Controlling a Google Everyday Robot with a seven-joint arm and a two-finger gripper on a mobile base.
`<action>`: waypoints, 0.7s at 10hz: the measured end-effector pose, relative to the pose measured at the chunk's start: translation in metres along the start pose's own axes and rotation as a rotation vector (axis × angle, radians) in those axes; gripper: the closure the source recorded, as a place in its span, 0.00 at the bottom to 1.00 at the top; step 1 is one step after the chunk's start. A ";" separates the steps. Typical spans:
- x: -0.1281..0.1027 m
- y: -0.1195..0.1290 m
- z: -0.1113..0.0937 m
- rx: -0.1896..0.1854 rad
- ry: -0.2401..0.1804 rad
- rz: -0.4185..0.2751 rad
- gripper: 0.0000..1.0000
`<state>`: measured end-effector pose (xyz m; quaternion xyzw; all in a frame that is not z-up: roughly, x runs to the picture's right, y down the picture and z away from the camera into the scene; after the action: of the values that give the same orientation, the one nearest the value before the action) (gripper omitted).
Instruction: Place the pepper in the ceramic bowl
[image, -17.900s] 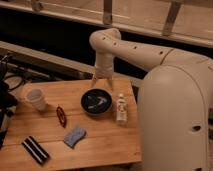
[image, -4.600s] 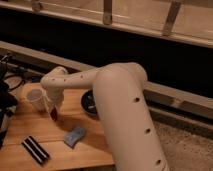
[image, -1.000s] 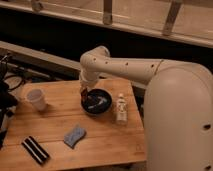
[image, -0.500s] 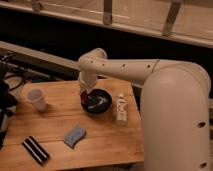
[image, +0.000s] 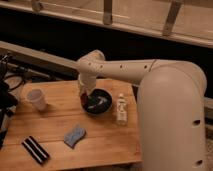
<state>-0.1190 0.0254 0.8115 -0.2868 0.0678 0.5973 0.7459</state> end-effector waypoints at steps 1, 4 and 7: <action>-0.001 0.001 0.000 -0.002 -0.001 0.001 0.99; -0.005 -0.032 -0.009 0.006 -0.018 0.073 0.99; 0.001 -0.076 -0.017 0.011 -0.031 0.141 0.99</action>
<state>-0.0444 0.0082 0.8239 -0.2680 0.0792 0.6523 0.7046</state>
